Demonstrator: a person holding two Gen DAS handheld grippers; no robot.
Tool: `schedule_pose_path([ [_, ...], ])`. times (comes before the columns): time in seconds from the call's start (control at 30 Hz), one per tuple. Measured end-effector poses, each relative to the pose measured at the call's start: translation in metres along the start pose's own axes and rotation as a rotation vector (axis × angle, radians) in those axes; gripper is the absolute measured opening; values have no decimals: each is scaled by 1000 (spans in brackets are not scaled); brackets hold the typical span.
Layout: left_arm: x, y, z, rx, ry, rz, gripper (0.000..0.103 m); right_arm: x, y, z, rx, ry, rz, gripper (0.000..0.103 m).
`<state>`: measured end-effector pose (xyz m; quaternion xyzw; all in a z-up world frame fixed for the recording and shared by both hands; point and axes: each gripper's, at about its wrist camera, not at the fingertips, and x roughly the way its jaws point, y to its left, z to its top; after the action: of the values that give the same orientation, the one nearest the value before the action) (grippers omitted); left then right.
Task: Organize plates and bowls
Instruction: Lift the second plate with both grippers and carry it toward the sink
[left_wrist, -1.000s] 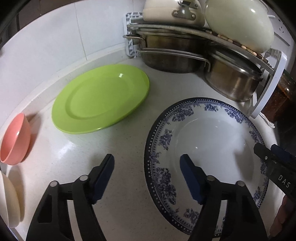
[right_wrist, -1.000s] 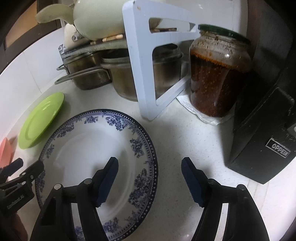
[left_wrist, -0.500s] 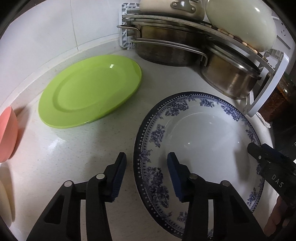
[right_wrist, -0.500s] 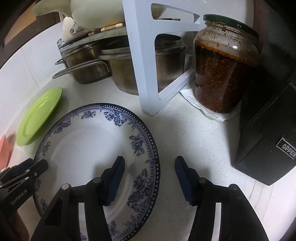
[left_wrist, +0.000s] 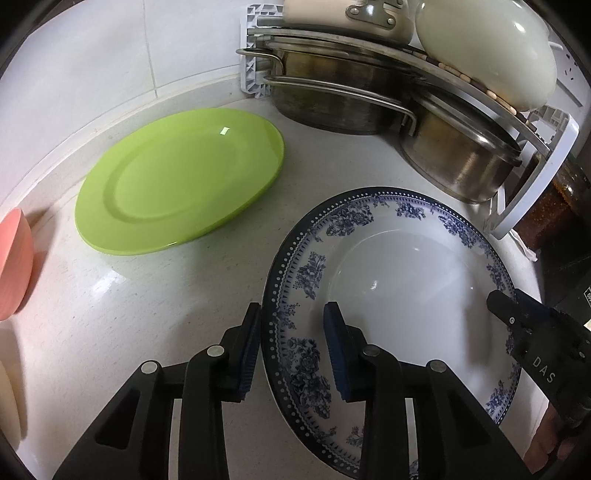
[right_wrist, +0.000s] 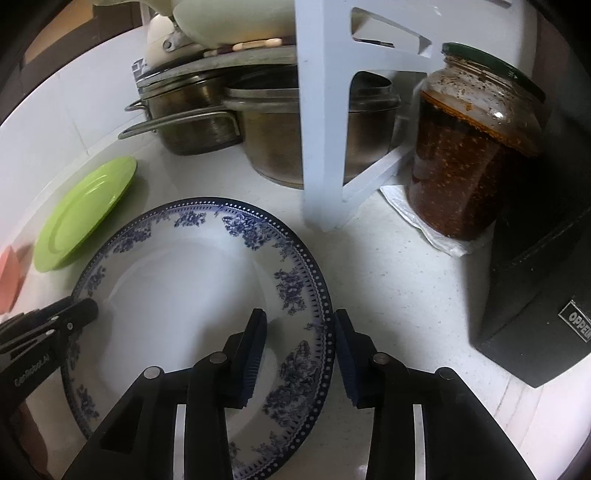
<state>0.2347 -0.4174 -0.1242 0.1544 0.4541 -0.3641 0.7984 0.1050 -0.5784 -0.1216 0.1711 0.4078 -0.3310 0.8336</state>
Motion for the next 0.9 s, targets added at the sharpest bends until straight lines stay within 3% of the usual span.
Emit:
schedule_pose_path([
  [0.37, -19, 5, -8, -7, -38, 6, 34, -13, 0, -5, -3, -2, 7, 37],
  [0.9, -86, 40, -48, -70, -77, 62, 34, -68, 26, -26, -65, -14, 44, 37],
])
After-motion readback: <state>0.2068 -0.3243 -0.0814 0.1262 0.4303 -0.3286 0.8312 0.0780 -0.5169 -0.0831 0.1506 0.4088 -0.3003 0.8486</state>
